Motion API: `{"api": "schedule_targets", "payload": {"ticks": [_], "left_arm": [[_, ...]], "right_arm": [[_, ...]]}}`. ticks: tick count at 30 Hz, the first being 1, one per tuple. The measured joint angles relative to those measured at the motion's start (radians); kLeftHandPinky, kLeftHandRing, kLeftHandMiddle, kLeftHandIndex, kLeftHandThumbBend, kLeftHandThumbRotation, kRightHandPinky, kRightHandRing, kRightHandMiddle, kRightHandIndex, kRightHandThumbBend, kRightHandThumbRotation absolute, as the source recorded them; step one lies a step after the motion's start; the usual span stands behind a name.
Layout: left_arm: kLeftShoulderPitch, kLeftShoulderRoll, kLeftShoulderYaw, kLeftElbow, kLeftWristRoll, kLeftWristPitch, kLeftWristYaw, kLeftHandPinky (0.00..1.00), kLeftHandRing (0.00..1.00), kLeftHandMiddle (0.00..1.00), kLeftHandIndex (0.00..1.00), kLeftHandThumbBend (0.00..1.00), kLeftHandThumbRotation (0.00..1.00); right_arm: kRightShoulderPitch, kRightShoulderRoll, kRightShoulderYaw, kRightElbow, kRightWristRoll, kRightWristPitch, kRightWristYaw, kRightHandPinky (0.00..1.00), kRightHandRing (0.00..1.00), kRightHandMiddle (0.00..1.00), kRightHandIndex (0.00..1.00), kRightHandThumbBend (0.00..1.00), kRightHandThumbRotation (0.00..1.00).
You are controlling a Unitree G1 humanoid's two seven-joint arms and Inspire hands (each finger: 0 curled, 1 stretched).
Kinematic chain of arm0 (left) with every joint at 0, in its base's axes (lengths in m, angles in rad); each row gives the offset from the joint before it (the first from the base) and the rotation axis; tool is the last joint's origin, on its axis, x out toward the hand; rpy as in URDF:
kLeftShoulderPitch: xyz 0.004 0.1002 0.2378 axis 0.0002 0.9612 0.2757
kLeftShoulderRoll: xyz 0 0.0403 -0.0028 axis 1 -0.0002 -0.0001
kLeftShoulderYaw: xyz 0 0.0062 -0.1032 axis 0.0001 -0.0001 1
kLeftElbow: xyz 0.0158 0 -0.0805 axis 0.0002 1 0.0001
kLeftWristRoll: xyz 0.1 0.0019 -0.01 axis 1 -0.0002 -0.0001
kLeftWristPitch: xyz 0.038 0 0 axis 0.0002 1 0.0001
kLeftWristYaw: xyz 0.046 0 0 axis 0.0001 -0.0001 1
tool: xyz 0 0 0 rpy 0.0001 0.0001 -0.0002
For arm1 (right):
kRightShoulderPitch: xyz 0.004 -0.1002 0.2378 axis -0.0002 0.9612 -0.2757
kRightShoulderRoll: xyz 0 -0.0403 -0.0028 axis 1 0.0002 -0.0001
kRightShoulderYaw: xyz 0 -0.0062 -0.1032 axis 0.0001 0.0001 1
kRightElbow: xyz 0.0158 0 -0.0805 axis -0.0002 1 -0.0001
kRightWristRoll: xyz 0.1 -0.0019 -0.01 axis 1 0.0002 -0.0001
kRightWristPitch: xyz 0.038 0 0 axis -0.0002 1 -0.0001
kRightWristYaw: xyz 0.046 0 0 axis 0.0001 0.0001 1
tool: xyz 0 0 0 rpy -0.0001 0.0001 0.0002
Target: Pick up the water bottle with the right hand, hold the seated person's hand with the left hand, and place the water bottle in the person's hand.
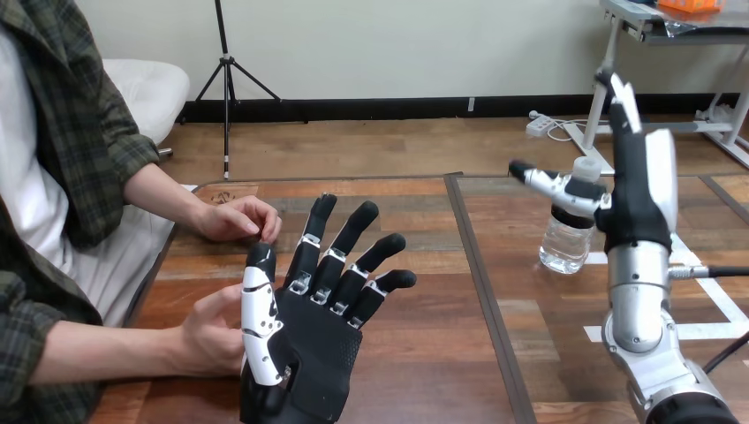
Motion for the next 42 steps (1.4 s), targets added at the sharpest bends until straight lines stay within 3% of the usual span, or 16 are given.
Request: {"api": "schedule_targets", "payload": {"ticks": [14, 20, 30, 42], "left_arm": [[0.0, 0.0, 0.0, 0.0, 0.003, 0.0, 0.0, 0.61, 0.73, 0.85, 0.99, 0.51, 1.0], [-0.001, 0.0, 0.0, -0.001, 0.003, 0.0, 0.0, 0.61, 0.73, 0.86, 0.99, 0.51, 1.0], [-0.001, 0.0, 0.0, -0.001, 0.005, 0.0, 0.0, 0.61, 0.73, 0.86, 0.99, 0.49, 1.0], [-0.002, 0.0, 0.0, -0.001, 0.006, 0.0, -0.001, 0.61, 0.74, 0.86, 0.99, 0.49, 1.0]], "right_arm": [[0.055, 0.007, -0.002, -0.091, -0.003, -0.07, -0.075, 0.76, 0.88, 0.9, 0.88, 0.74, 0.0], [0.077, 0.009, -0.003, -0.097, -0.003, -0.085, -0.083, 0.8, 0.91, 0.92, 0.88, 0.73, 0.0], [0.097, 0.013, -0.003, -0.099, 0.006, -0.065, -0.075, 0.97, 0.98, 0.97, 0.92, 0.72, 0.0], [0.096, 0.013, -0.008, -0.099, 0.04, -0.017, -0.028, 1.0, 1.0, 1.0, 0.96, 0.68, 0.0]]}}
